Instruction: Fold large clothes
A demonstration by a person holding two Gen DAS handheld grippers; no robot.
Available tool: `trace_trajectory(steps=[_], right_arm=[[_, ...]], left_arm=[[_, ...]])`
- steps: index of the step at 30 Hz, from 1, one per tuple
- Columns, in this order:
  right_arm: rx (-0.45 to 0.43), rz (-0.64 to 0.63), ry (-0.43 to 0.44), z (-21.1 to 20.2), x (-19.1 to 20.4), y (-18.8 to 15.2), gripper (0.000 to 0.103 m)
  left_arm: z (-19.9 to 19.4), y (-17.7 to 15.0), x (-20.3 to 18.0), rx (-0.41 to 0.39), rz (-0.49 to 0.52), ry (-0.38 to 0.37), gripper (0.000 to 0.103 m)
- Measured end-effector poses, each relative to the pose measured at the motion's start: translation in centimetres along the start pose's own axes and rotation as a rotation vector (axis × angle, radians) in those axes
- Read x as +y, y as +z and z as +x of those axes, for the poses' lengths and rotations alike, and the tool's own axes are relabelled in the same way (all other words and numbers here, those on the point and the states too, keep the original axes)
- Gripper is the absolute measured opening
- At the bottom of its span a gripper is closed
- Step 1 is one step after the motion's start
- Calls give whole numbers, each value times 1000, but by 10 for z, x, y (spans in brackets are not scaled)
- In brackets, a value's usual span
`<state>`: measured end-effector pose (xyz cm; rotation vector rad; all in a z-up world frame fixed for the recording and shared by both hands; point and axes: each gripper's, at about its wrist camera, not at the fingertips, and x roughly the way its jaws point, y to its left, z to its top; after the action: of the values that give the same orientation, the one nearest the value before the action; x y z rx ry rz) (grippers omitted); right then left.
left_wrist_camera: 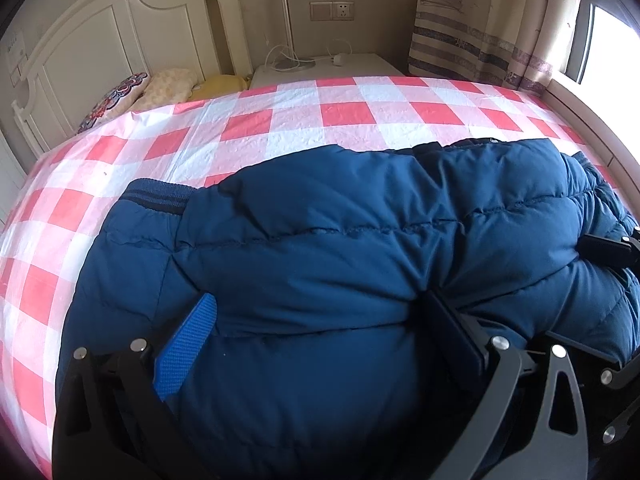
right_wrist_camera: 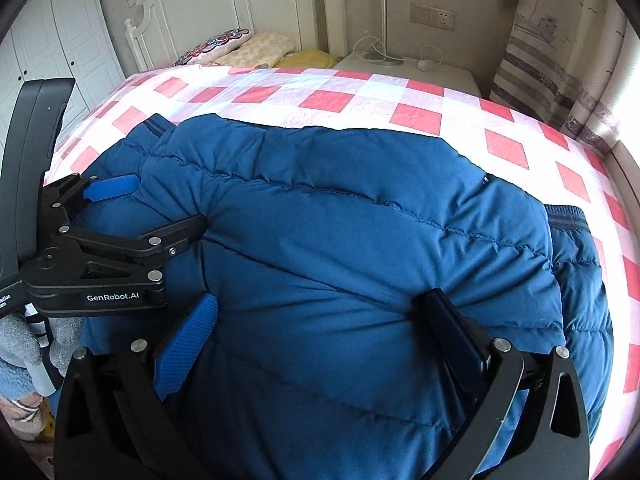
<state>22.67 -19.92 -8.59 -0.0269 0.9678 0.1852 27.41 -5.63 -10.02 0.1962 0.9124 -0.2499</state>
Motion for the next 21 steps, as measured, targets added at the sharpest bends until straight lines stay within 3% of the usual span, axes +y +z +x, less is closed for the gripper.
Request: trace_trajectory(steps=[13,16,18,21], right_arm=[[74,13,-10,0,2,9,98],[-52,21,14,-51,6,5,98],[-125,17,44,-83,3,-1,99],[-156,-1,55,-105,1,-13,99]], left_arm=[[3,-1,-2,4,8,10,101],[4,5,1,63,35,-7,101],[-9,9,17,111,-21,1,101],[-50,4,49,1,-119,-23,101]])
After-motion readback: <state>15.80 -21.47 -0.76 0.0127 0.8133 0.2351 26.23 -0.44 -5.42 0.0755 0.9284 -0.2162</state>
